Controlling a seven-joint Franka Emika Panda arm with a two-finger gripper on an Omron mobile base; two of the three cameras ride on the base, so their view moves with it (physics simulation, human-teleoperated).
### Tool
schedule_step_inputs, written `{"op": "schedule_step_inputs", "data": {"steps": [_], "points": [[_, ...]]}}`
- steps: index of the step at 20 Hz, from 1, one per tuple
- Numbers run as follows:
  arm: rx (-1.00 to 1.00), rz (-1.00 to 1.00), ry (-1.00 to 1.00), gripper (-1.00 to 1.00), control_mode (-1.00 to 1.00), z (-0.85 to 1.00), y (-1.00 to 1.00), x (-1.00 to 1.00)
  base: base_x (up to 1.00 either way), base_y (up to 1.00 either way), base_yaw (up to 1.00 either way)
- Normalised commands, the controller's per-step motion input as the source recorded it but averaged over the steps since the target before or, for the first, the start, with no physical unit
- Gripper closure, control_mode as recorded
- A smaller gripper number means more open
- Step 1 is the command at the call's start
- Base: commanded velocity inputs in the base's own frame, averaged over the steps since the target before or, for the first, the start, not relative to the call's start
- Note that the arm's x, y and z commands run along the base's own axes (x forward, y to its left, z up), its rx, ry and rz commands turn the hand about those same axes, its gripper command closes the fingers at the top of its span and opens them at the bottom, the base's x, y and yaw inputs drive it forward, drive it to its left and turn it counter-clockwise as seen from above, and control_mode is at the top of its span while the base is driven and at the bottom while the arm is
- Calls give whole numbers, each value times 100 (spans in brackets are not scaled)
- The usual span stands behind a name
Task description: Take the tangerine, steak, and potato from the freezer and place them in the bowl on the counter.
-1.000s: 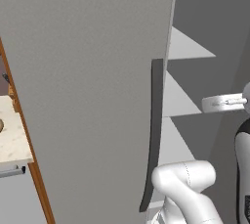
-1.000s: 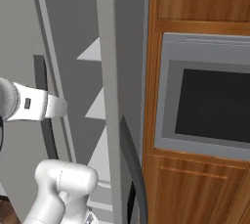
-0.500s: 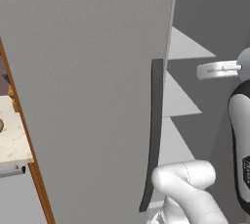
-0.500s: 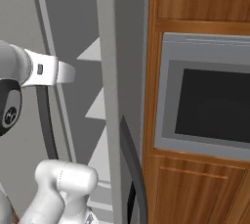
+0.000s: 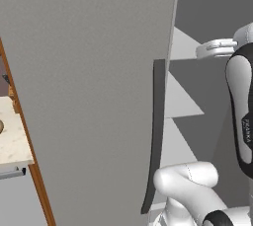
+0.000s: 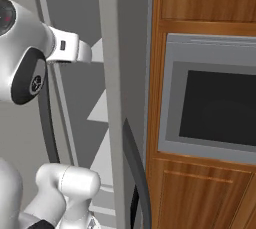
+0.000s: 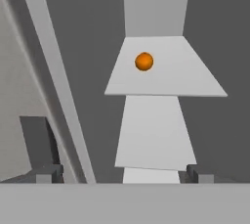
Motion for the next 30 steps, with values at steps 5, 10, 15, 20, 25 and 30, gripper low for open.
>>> {"op": "schedule_step_inputs", "data": {"steps": [5, 10, 15, 20, 25, 30], "points": [[0, 6, -2, -100, -100, -25, -15, 77, 0, 0, 0], [0, 5, -1, -100, -100, -24, -3, 73, 0, 0, 0], [0, 3, 3, -100, -100, -1, -2, 61, 0, 0, 0], [0, 3, 3, -100, -100, 0, -3, 57, 0, 0, 0], [0, 0, 0, -100, -100, -5, 0, 53, 0, 0, 0], [0, 1, 0, -100, -100, -8, 0, 52, 0, 0, 0]]}}
